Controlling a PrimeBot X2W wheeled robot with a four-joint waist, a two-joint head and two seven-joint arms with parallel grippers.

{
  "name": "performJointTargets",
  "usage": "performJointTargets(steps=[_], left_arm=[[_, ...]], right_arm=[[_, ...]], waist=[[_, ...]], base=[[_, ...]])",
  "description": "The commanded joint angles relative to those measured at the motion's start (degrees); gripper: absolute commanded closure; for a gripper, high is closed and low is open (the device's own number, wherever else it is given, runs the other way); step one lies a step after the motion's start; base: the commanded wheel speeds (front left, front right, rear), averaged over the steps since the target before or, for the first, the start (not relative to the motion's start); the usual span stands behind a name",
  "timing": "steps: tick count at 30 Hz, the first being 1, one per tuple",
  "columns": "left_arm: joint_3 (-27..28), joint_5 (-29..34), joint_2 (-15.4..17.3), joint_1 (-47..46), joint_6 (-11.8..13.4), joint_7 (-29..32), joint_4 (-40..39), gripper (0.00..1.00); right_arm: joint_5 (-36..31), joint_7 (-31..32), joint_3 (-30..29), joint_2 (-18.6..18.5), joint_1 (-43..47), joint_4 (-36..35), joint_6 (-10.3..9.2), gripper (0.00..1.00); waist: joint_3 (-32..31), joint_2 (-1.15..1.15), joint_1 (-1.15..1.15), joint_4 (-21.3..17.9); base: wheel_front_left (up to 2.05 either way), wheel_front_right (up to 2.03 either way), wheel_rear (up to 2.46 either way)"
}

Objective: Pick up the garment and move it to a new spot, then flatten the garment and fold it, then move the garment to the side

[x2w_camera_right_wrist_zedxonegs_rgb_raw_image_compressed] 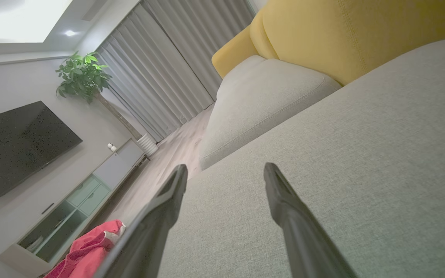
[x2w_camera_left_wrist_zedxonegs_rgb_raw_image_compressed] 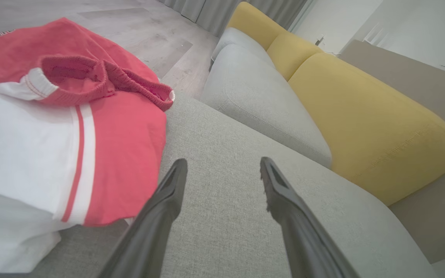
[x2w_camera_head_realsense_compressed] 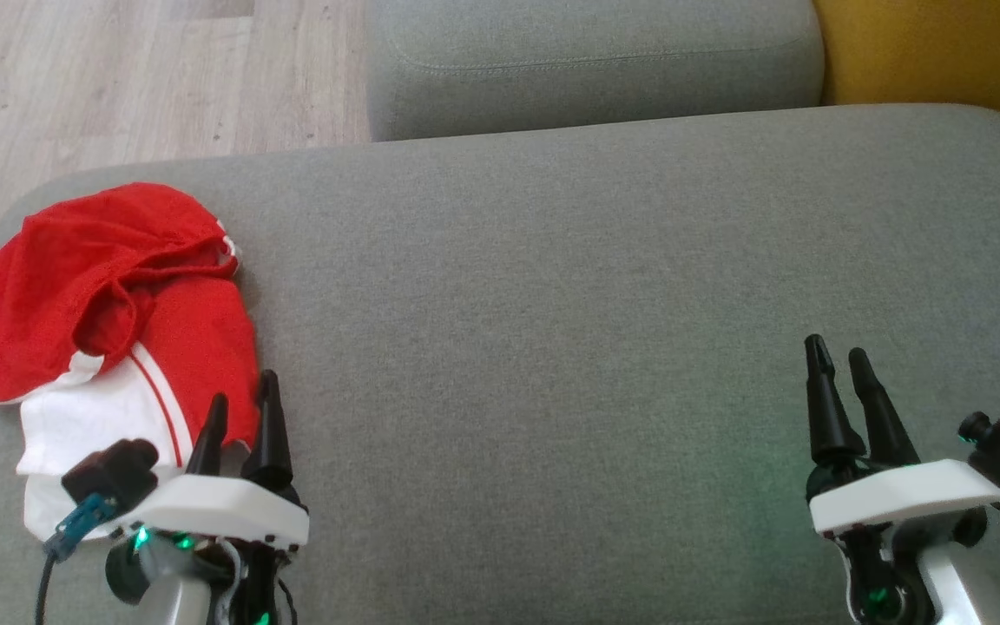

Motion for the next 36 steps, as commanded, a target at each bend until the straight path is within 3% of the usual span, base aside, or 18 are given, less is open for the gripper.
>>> performJointTargets(steps=[1, 36], left_arm=[[0.84, 1.77, 0.81, -3.58, 0.36, -0.92, -2.42, 0.0], [-3.24, 27.67, 0.98, -5.08, 5.47, -6.95, -4.83, 0.0]], right_arm=[[-1.61, -0.91, 1.29, -1.07, -3.73, -2.45, 0.3, 0.0], [-21.98, -7.0, 7.68, -3.42, -5.21, -4.47, 0.44, 0.0]], waist=[[0.04, 0.0, 0.0, -0.01], [-0.04, 0.0, 0.0, -0.08]], base=[[0.0, 0.0, 0.0], [0.0, 0.0, 0.0]])
